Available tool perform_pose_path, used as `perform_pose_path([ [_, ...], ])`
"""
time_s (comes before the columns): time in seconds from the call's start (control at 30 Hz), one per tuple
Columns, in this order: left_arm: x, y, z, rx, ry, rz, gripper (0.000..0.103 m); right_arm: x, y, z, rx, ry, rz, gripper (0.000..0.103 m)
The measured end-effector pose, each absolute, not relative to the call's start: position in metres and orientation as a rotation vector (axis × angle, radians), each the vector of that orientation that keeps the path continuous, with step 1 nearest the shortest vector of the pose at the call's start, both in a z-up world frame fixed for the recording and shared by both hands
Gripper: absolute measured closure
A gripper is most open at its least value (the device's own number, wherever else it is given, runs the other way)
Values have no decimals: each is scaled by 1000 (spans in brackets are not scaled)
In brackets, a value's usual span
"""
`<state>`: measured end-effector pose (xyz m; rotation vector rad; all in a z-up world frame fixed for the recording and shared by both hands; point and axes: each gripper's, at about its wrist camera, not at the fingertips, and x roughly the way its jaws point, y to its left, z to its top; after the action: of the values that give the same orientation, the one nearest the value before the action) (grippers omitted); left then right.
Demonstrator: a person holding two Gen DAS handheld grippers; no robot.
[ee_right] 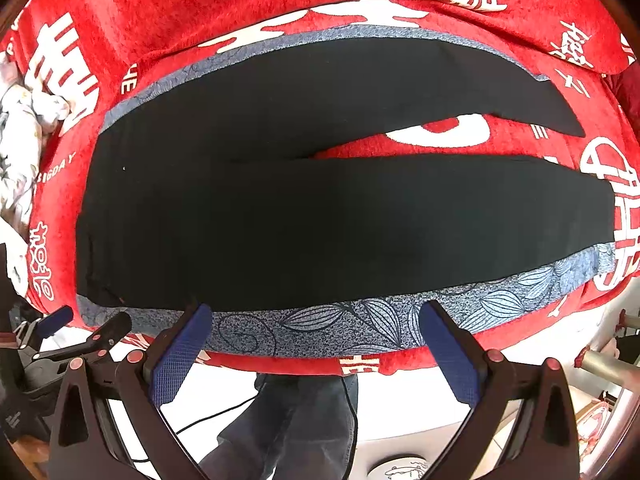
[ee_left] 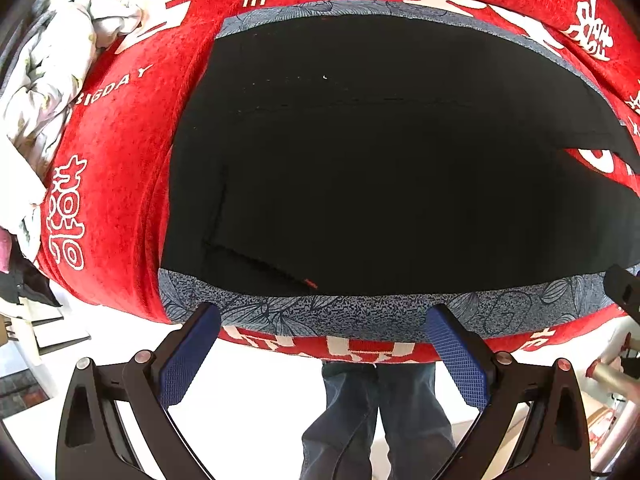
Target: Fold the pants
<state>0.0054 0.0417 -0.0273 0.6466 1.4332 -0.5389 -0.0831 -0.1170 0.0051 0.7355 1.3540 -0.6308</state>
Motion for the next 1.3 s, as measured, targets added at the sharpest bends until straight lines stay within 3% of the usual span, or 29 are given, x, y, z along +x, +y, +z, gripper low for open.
perform_pose_path([
  [1.3,20,28,-18,657,1347,-498,0,-68,-130,3,555,1383,-695,0],
])
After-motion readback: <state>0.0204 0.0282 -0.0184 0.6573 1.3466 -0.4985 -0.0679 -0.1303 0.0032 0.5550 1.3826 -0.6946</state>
